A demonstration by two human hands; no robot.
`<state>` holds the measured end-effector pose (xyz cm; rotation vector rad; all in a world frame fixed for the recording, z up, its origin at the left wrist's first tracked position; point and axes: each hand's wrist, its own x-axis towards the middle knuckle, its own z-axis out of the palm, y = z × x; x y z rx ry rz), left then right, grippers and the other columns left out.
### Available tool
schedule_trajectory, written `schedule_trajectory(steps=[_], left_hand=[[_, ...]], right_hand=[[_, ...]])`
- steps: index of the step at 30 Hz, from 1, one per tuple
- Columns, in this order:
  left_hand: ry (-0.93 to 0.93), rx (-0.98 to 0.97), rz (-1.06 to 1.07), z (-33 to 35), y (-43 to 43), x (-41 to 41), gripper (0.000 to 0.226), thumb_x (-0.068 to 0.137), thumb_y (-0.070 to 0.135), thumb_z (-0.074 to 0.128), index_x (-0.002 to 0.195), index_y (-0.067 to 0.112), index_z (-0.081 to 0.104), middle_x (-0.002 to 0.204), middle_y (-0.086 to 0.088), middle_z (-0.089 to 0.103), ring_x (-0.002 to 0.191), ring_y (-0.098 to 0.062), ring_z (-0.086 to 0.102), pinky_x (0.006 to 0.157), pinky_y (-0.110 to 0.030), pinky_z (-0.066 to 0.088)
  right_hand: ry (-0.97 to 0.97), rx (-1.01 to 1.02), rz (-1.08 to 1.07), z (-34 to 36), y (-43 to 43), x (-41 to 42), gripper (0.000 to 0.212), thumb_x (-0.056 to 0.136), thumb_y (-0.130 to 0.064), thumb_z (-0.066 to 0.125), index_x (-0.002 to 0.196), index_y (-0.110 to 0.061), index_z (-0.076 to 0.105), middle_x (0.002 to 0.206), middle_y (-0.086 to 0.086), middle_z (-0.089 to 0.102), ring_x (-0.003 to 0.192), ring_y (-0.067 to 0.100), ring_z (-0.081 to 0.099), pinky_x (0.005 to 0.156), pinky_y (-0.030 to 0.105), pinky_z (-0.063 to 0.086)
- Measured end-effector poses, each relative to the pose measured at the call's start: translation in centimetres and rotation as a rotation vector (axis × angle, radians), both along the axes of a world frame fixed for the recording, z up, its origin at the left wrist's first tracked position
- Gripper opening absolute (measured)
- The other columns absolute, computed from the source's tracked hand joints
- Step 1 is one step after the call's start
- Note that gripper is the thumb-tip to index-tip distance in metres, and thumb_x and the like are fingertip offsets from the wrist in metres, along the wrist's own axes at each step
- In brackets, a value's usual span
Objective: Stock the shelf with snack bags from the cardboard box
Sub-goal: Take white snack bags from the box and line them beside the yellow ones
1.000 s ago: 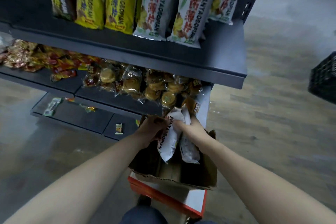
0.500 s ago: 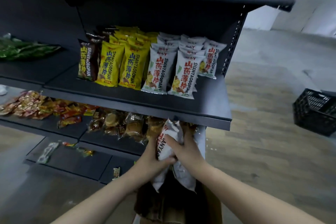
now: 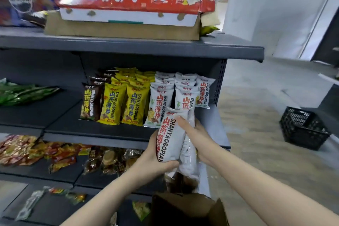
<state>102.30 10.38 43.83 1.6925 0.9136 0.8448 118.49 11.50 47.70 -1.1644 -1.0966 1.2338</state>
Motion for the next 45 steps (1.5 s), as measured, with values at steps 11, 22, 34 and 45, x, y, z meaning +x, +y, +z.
schedule_trajectory(steps=[11,22,34,45], left_hand=[[-0.345,-0.320,-0.048,1.3,5.0,1.1,0.079,0.057,0.037,0.078,0.128,0.038,0.043,0.120,0.006,0.065,0.113,-0.018,0.061,0.104,-0.047,0.042],[-0.104,-0.003,0.142,1.2,7.5,7.1,0.084,0.082,0.018,0.070,0.140,0.034,0.012,0.120,0.027,0.043,0.103,0.014,0.045,0.090,-0.015,0.037],[0.210,0.279,0.490,0.1,10.3,19.0,0.066,0.074,0.036,0.073,0.123,0.011,0.037,0.124,-0.006,0.051,0.117,-0.021,0.051,0.097,-0.031,0.045],[0.251,0.116,0.555,-0.3,17.6,24.2,0.061,0.086,0.032,0.063,0.131,0.001,0.036,0.128,-0.018,0.052,0.117,-0.031,0.052,0.096,-0.035,0.042]], right_hand=[[0.230,-0.214,0.175,3.1,3.0,2.7,0.046,0.088,-0.019,0.059,0.129,-0.001,0.055,0.129,0.021,0.060,0.114,0.033,0.061,0.095,0.041,0.052],[-0.413,0.093,-0.326,1.3,4.6,5.5,0.042,0.083,-0.030,0.073,0.113,-0.029,0.043,0.111,-0.006,0.063,0.091,0.001,0.061,0.079,0.025,0.054],[-0.485,0.055,-0.715,-0.4,8.8,15.2,0.063,0.066,-0.057,0.069,0.112,-0.028,0.038,0.106,-0.003,0.055,0.096,0.019,0.059,0.081,0.049,0.053],[-0.538,0.104,-0.762,-2.0,14.7,20.2,0.053,0.075,-0.040,0.063,0.115,-0.013,0.041,0.113,0.007,0.052,0.104,0.029,0.055,0.086,0.050,0.049]])
